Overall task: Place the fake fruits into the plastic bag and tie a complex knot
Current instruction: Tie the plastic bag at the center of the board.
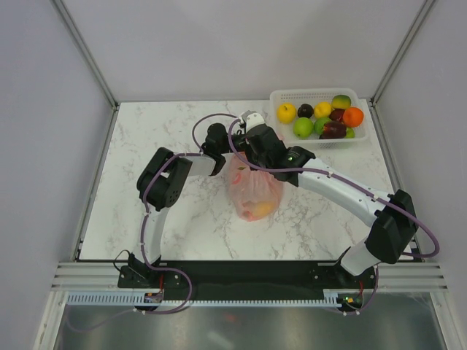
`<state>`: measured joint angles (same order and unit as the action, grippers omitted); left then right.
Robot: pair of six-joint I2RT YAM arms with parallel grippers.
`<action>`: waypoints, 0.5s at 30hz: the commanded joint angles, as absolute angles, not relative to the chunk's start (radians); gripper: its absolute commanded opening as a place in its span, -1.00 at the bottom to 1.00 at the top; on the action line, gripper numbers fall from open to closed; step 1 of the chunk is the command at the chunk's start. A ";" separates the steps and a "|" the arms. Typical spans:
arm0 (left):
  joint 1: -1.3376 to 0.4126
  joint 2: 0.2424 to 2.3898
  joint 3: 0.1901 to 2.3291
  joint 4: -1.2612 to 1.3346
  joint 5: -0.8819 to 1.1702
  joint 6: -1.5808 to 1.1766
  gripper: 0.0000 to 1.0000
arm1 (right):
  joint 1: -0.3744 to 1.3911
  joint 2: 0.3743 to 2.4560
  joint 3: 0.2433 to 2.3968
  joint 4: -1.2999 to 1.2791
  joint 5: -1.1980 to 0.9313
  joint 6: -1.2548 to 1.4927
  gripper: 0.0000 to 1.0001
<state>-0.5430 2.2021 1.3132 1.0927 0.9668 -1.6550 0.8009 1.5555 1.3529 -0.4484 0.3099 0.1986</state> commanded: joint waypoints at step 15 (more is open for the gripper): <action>-0.549 2.146 1.316 1.149 0.974 -1.640 -0.96 | 0.798 1.536 1.404 -0.451 0.307 0.209 -0.02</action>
